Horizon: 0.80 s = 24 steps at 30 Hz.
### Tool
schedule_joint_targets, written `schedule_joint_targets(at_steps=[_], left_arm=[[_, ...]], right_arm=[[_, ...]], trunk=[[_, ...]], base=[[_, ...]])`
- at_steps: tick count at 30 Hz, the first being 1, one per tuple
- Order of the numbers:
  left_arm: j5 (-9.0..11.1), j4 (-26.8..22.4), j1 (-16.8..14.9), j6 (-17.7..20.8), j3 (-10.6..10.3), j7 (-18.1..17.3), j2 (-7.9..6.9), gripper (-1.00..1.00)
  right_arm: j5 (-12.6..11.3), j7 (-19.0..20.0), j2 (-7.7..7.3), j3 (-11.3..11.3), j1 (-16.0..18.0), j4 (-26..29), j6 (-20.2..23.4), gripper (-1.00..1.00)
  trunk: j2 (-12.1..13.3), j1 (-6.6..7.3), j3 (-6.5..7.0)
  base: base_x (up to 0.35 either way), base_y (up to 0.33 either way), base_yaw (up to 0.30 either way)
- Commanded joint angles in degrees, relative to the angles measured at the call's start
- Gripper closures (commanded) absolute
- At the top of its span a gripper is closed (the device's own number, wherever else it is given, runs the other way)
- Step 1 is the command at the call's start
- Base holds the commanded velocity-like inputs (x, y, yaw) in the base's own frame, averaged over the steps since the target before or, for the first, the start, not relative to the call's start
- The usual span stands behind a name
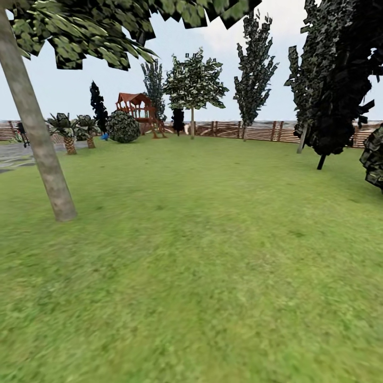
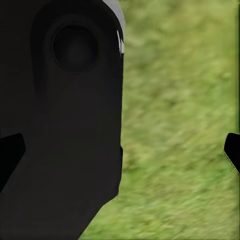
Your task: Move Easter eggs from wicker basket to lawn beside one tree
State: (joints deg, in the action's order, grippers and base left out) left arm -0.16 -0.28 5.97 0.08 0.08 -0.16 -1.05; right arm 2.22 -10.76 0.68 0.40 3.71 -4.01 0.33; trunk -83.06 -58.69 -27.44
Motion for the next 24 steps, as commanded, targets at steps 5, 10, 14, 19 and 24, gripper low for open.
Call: schedule_joint_targets(at_steps=[5, 10, 14, 19, 24], left_arm=[[-0.02, -0.03, -0.02, 0.01, 0.01, -0.02, -0.01, -1.00], [-0.02, -0.04, 0.00, 0.01, 0.01, -0.02, -0.01, -1.00], [-0.02, -0.02, 0.00, 0.01, 0.01, -0.02, -0.01, -1.00], [-0.02, -0.04, -0.04, 0.01, 0.01, -0.02, -0.01, -1.00], [-0.02, 0.01, -0.01, 0.01, 0.01, -0.02, -0.01, -1.00]], right_arm=[[0.24, -0.23, 0.02, 0.03, 0.07, -0.13, 0.02, -1.00], [0.25, -0.23, 0.02, 0.03, 0.07, -0.13, 0.02, -1.00], [0.25, -0.23, 0.02, 0.03, 0.07, -0.13, -0.04, -1.00], [0.25, -0.23, 0.02, 0.03, 0.07, -0.13, -0.06, -1.00], [0.24, -0.23, 0.02, 0.03, 0.07, -0.13, -0.06, -1.00]], trunk=[[-0.02, -0.03, -0.04], [-0.02, -0.03, -0.04], [-0.02, -0.03, -0.04], [-0.02, -0.03, -0.04], [-0.02, -0.03, -0.04]], base=[[0.335, 0.000, 0.000], [0.335, 0.000, 0.000], [0.335, 0.000, -0.071], [0.336, 0.000, -0.262], [0.335, 0.000, -0.273]])
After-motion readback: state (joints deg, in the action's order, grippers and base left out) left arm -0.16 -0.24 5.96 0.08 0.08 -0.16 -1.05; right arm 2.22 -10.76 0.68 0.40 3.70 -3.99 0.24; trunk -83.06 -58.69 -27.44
